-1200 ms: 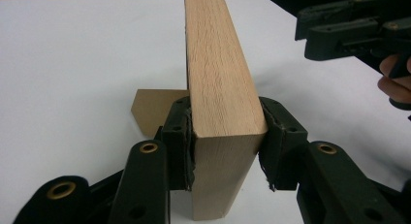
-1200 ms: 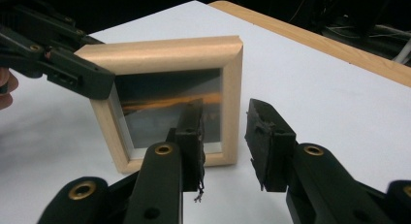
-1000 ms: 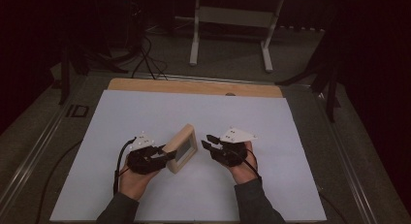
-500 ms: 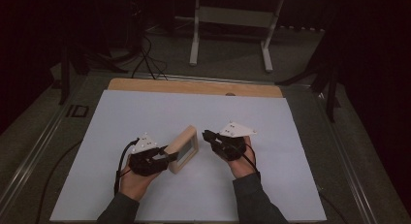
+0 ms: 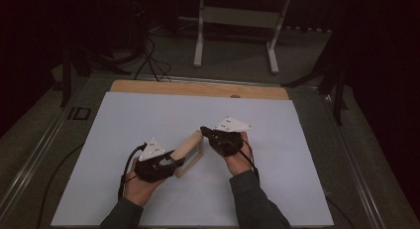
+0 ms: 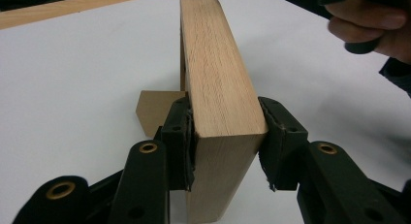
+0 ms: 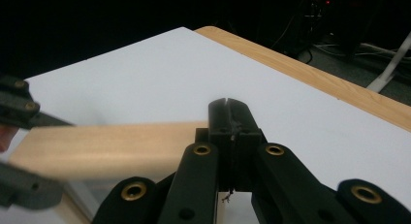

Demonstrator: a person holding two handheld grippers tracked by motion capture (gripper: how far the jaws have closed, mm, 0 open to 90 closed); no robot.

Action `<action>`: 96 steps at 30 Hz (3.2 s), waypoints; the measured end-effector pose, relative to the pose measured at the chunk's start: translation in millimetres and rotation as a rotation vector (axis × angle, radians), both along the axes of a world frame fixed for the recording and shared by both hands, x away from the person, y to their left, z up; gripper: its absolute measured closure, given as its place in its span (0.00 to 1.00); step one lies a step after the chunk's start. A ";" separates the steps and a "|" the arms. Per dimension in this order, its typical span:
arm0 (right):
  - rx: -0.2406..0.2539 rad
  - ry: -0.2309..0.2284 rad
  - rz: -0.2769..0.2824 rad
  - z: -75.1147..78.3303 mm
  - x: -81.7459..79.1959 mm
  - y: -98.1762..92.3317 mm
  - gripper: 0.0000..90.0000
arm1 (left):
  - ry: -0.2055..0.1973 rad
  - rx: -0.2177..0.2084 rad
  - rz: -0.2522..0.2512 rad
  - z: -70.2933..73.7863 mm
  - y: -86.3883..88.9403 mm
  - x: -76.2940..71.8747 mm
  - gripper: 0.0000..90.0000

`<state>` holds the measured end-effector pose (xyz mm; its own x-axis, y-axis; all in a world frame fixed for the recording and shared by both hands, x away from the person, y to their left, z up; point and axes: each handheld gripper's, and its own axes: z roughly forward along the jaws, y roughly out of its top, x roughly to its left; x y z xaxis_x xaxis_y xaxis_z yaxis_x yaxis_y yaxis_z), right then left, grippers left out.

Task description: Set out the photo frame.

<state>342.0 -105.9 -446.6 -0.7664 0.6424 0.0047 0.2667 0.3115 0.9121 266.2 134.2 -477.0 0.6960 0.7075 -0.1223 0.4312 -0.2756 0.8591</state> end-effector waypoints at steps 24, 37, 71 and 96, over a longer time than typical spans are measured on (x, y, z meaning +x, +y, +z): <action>-0.054 0.028 -0.005 -6.3 17.6 26.7 1.00 | -0.002 0.008 -0.009 0.3 -1.8 -0.6 0.67; -0.103 0.048 -0.012 -0.8 16.9 24.4 1.00 | 0.012 -0.009 0.031 -0.8 2.7 3.5 0.64; -0.059 0.089 0.016 2.7 8.0 4.1 0.86 | 0.059 -0.033 0.161 -21.8 19.7 23.2 0.59; -0.132 0.102 0.132 -15.7 -5.2 -6.2 0.42 | 0.066 -0.039 0.145 -24.9 19.1 25.1 0.61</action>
<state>336.7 -112.1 -462.3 -0.8437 0.5368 0.0086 0.3043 0.4651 0.8313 291.2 153.3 -501.9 0.5762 0.7941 -0.1937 0.5197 -0.1730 0.8367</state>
